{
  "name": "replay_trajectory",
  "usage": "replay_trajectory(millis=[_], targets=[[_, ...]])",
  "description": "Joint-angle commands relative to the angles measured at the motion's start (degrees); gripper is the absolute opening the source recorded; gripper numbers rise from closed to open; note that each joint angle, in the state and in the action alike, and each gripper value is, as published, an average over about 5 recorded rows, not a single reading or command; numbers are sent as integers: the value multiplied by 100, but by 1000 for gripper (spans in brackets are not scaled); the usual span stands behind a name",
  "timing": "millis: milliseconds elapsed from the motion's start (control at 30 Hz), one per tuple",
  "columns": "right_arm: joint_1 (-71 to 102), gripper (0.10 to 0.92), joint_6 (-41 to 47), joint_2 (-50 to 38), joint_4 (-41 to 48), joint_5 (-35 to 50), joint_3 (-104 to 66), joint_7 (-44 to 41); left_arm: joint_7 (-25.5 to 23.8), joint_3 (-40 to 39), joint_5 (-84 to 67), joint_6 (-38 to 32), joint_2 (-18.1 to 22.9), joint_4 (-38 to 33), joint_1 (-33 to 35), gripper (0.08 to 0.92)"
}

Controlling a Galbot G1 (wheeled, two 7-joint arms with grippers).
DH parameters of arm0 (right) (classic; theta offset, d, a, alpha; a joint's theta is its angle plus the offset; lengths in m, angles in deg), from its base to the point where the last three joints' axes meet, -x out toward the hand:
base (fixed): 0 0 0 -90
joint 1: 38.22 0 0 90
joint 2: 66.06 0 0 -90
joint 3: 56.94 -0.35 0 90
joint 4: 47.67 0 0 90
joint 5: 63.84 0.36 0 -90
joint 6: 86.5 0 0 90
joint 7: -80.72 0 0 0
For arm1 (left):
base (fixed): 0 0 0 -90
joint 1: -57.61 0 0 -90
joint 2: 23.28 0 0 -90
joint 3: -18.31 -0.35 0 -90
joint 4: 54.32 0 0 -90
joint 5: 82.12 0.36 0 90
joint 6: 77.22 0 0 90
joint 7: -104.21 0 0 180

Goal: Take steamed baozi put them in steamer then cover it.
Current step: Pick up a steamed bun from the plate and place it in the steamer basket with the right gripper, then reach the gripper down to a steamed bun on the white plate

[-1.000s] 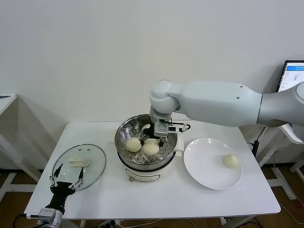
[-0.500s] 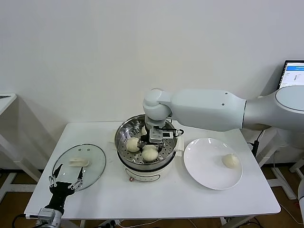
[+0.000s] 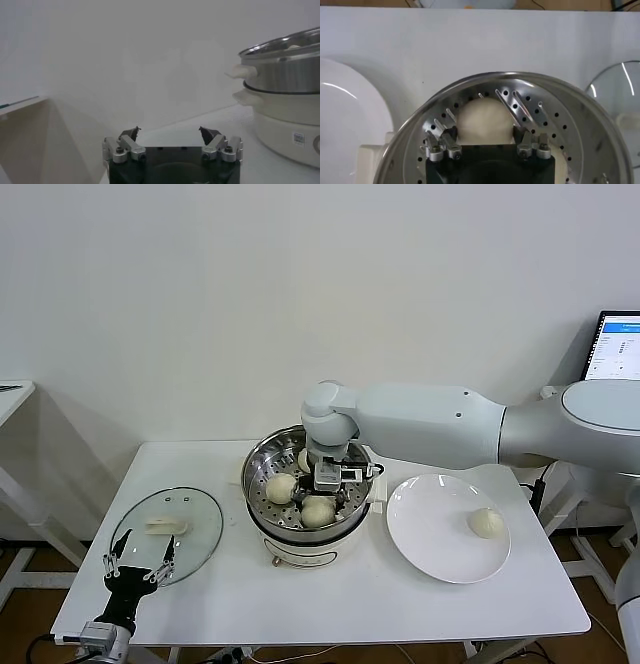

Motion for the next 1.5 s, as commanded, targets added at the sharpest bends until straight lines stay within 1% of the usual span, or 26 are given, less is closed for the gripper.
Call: replay_trajectory(millis=[33, 167, 300, 433, 567, 667, 733, 900, 1033, 1200, 1333, 1500], targets=[[-165, 814, -10, -120, 65, 78, -146, -22, 5, 4, 3, 5, 0, -22, 11, 823], [-568, 822, 7, -465, 60, 318, -263, -81, 14, -5, 4, 10, 1, -70, 29, 823], [-1086, 823, 252, -1085, -36, 939, -216, -293, 21, -24, 7, 11, 3, -106, 51, 823], [-1333, 823, 1074, -1906, -173, 1695, -124, -576, 25, -39, 12, 7, 5, -115, 60, 823], [-1097, 823, 2246, -2751, -176, 1921, -228, -861, 33, -79, 21, 10, 0, -124, 58, 823], [-567, 823, 2864, -3292, -70, 1754, -571, -1045, 42, -118, 26, 16, -9, -149, 63, 823], [-37, 823, 3137, -3579, 14, 1452, -942, -1150, 47, -137, 28, 19, -14, -159, 69, 823], [1340, 823, 3369, -3987, 393, 394, -2121, -1414, 57, -174, 40, 26, -22, -150, 77, 823], [2125, 823, 3346, -4031, 727, -256, -2796, -1543, 79, -211, 45, 39, -29, -157, 71, 823], [2873, 823, 3273, -3973, 992, -828, -3515, -1599, 100, -245, 58, 44, -21, -139, 56, 823], [3265, 823, 3220, -3867, 1141, -1183, -3883, -1519, 112, -265, 71, 49, -12, -127, 41, 823], [3438, 823, 3199, -3709, 1302, -1430, -4089, -1356, 124, -277, 77, 57, -12, -135, 36, 823]])
